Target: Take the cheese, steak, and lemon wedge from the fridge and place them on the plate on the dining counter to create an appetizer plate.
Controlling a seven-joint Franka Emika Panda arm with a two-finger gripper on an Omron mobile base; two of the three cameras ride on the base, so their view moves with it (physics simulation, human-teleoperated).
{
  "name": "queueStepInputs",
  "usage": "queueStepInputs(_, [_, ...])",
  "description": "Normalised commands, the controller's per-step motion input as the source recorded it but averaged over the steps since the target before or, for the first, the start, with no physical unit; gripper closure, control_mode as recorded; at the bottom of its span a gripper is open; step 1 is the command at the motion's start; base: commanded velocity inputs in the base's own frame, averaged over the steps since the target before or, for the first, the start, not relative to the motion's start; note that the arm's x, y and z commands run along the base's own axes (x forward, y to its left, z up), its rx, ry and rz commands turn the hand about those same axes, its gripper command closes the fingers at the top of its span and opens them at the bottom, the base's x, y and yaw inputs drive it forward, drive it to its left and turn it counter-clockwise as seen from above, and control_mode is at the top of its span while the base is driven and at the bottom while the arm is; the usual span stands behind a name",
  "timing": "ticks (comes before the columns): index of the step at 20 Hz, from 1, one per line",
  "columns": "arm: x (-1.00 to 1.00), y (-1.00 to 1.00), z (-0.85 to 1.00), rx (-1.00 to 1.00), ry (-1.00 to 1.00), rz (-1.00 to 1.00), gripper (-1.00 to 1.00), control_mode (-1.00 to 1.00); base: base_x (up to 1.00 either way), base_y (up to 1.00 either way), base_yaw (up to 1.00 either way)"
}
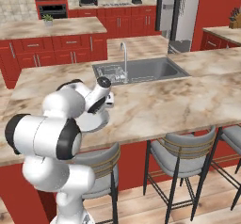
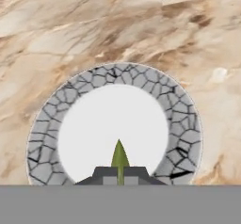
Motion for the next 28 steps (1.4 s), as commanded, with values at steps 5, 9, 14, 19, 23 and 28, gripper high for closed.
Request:
queueStepInputs(5, [0.61, 0.0, -0.57, 0.0, 0.01, 0.05, 1.0, -1.0, 0.0, 0.0, 0.0])
queueStepInputs(9, [0.45, 0.1, -0.71, 0.0, 0.0, 0.0, 1.0, -1.0, 0.0, 0.0, 0.0])
queueStepInputs(14, [0.42, 0.3, -0.61, 0.0, 0.0, 0.0, 1.0, -1.0, 0.0, 0.0, 0.0])
queueStepInputs(19, [0.37, 0.24, -0.38, 0.0, 0.03, 0.0, 1.0, -1.0, 0.0, 0.0, 0.0])
queueStepInputs(23, [0.12, 0.06, -0.04, 0.0, 0.05, 0.0, -1.0, -1.0, 0.0, 0.0, 0.0])
queueStepInputs(28, [-0.21, 0.0, 0.29, 0.0, 0.02, 0.0, -1.0, -1.0, 0.0, 0.0, 0.0])
